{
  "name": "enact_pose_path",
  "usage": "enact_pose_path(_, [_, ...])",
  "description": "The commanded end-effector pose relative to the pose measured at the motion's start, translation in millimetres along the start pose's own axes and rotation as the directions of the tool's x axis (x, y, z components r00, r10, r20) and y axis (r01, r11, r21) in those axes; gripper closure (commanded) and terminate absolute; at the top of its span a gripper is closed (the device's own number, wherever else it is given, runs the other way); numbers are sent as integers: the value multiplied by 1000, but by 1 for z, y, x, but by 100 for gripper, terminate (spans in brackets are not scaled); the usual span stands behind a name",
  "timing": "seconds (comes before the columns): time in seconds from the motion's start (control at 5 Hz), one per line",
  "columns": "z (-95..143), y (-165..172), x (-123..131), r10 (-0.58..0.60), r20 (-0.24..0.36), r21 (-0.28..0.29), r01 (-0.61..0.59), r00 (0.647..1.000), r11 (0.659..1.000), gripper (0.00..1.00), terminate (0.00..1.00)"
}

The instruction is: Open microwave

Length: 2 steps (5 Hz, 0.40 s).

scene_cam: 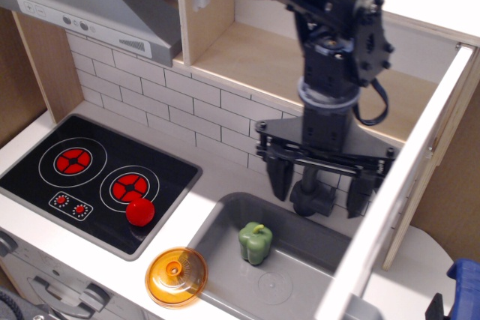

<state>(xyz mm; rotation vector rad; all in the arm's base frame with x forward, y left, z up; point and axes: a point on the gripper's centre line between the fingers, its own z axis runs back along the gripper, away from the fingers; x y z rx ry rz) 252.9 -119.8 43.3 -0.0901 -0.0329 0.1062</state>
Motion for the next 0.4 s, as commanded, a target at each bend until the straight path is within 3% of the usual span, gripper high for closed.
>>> enact_pose_path(0.0, [20,-4,-3,-31,41,4,31,999,1000,0,0])
enact_pose_path(0.2, [20,-4,-3,-31,41,4,31,999,1000,0,100])
